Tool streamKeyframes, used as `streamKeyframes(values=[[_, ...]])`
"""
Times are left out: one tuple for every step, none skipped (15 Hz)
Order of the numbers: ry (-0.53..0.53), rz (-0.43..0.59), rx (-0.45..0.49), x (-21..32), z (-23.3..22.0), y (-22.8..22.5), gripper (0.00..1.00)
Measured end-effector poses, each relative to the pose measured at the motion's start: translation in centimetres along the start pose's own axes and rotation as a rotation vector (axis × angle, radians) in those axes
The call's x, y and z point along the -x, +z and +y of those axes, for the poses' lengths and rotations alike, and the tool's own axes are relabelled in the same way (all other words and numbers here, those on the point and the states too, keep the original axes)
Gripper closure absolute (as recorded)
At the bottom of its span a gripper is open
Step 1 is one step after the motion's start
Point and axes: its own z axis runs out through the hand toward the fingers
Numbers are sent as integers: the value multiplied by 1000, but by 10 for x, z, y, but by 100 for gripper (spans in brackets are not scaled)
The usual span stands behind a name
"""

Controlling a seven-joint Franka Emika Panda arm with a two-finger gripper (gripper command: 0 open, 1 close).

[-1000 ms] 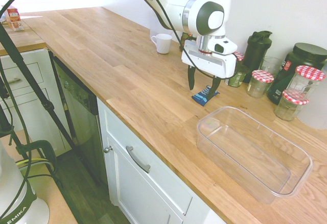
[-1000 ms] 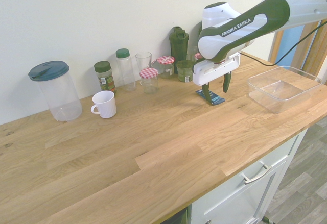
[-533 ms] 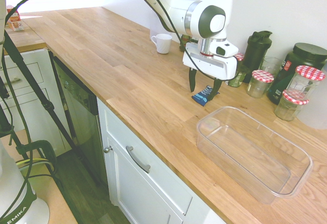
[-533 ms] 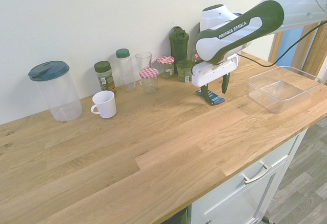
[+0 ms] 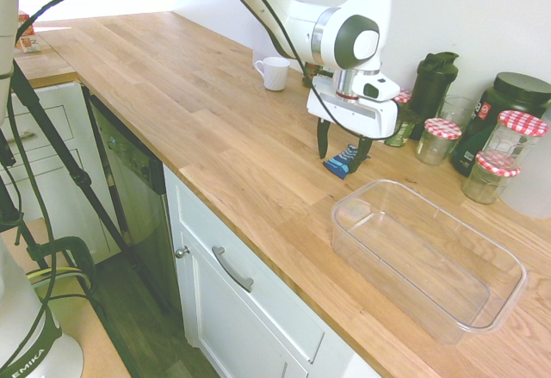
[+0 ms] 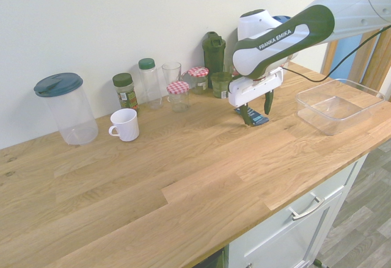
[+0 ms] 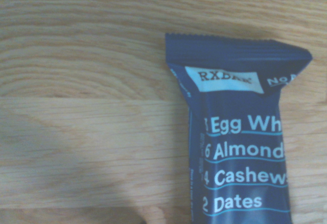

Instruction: Put the protein bar into the container

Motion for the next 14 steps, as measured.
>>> streamKeyframes(values=[[-2, -1, 1, 1, -1, 1, 100], [-2, 0, 1, 0, 0, 1, 100], [-1, 2, -1, -1, 0, 0, 100], [-1, 5, -3, -2, 0, -2, 100], [-1, 7, -3, -4, 1, -3, 100], [-2, 7, -3, -4, 1, -3, 100], [-2, 7, -3, -4, 1, -3, 100], [-4, 7, -3, -4, 0, -3, 100], [-7, 8, -3, -3, -1, -3, 100], [-9, 8, -4, -2, -2, -4, 100], [-11, 9, -4, -1, -3, -4, 100], [-12, 10, -5, -1, -4, -4, 100], [-13, 10, -5, -2, -5, -4, 100], [-13, 11, -5, -2, -5, -4, 100]])
